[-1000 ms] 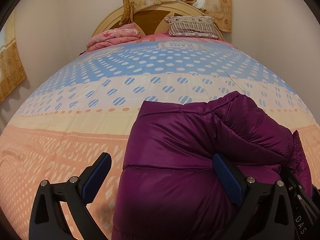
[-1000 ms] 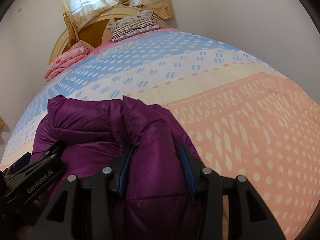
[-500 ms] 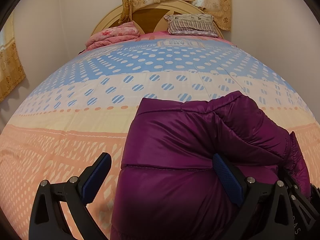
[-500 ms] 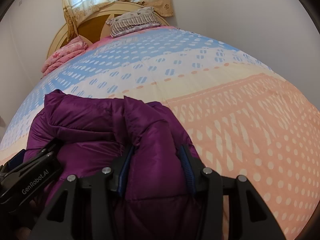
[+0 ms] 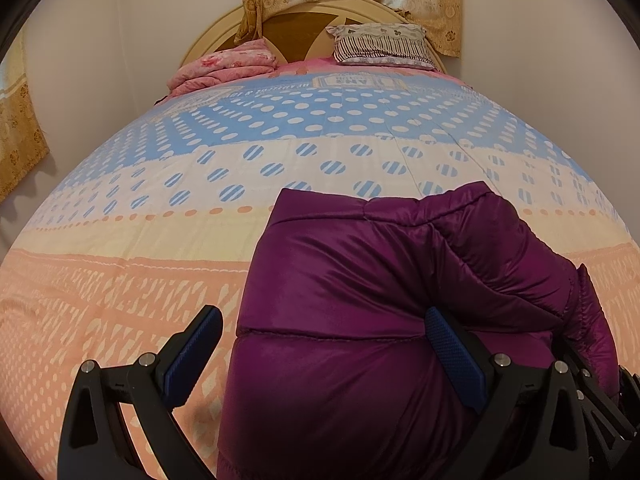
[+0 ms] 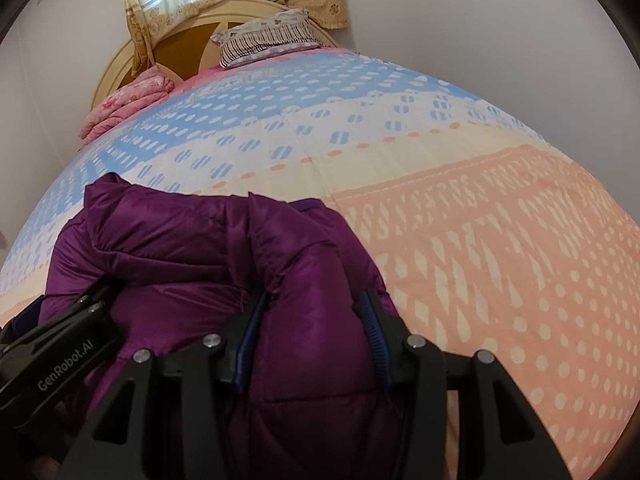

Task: Fold large clothes
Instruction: 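Hold the purple jacket edge closed with both tools, pressing it down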

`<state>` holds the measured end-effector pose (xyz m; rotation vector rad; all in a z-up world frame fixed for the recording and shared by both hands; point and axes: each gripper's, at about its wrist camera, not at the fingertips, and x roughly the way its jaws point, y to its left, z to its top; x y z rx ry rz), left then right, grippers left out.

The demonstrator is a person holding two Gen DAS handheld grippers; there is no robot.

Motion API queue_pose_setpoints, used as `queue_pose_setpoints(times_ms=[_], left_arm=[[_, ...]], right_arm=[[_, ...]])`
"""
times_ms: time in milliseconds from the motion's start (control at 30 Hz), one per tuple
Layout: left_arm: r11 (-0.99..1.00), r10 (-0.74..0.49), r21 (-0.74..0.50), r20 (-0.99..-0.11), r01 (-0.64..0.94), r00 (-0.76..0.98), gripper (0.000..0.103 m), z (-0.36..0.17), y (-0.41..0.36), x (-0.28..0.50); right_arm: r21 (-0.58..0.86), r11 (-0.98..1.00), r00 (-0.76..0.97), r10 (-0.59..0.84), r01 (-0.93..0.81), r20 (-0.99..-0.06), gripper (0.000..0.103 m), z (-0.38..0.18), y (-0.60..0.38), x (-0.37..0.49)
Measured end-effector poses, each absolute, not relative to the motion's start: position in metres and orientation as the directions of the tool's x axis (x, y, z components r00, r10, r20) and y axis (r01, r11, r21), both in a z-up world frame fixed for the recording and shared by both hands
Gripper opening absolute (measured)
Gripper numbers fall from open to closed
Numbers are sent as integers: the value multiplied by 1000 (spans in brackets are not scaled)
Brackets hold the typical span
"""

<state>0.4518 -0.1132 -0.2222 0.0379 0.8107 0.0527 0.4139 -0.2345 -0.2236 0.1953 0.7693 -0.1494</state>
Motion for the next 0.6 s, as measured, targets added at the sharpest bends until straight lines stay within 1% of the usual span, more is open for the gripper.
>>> queue_pose_setpoints(times_ms=[600], left_arm=[[997,72,66,-717,-36,693,102,-224,-115,452]], right_arm=[[110,972,705,-69,205,-706,50,-225,-234,416]])
